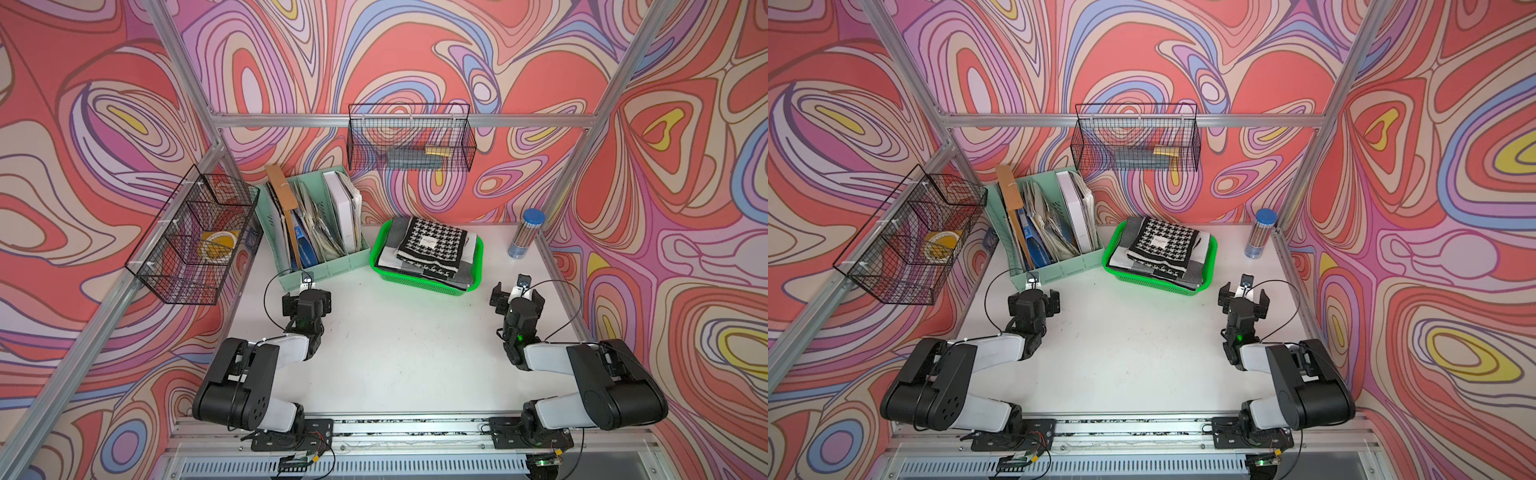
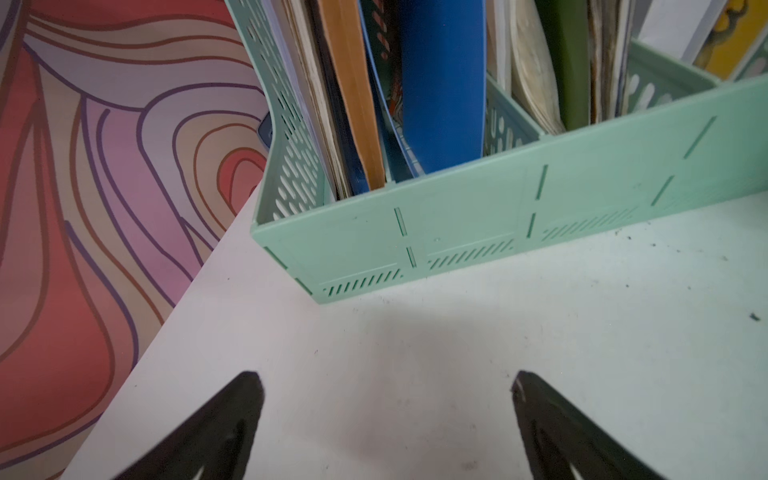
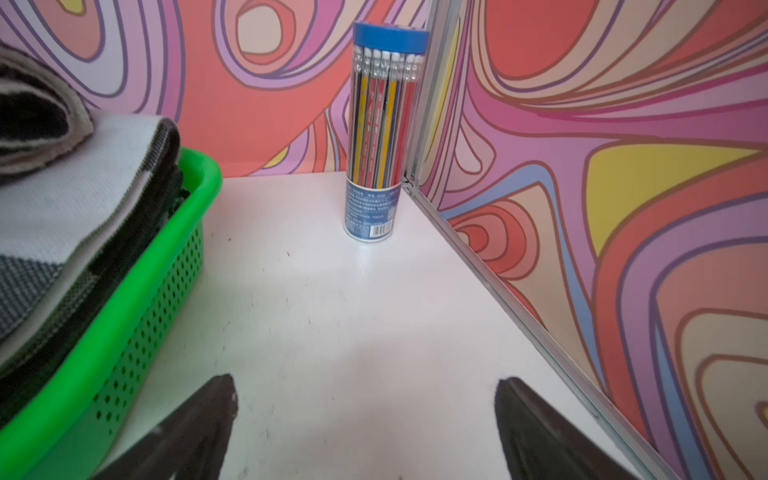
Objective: Put the folded scarf in the basket
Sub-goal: Reset both arms
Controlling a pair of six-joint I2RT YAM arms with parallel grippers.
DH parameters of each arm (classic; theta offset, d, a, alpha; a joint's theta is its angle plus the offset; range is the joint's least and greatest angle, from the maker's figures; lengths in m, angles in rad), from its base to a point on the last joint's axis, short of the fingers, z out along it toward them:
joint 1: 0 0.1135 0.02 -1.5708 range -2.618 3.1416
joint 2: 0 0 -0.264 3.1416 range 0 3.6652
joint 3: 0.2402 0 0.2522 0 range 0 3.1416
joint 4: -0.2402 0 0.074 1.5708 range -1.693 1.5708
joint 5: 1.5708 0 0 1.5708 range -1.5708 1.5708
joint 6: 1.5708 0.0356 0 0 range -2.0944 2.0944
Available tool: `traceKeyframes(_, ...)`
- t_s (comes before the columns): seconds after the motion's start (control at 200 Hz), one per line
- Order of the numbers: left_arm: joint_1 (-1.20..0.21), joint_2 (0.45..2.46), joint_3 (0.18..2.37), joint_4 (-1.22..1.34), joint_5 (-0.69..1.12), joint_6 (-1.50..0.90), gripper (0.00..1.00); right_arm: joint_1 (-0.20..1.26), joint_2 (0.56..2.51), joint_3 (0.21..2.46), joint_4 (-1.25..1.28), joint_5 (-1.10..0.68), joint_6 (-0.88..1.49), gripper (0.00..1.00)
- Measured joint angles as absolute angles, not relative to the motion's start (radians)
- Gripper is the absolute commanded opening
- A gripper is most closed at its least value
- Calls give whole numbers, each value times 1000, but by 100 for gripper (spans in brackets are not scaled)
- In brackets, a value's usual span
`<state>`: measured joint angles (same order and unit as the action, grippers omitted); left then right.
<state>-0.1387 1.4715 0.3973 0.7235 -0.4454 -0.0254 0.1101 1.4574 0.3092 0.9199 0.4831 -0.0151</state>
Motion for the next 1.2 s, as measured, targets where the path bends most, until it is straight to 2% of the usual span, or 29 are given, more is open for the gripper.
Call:
traceKeyframes(0.19,-57,1523,339,884,-309,-26,99,22,1519,438,867,308,20,98)
traceKeyframes(0.3,-57,1533,336,887,-250,-25,99,-2,1625,439,971,229,47,98)
traceKeyframes(0.506,-56,1534,359,890,-212,-25,99,-6,1692,448,913,110,42,98)
traceKeyframes(1.201,-56,1534,359,891,-204,-25,99,-6,1692,462,912,55,38,98)
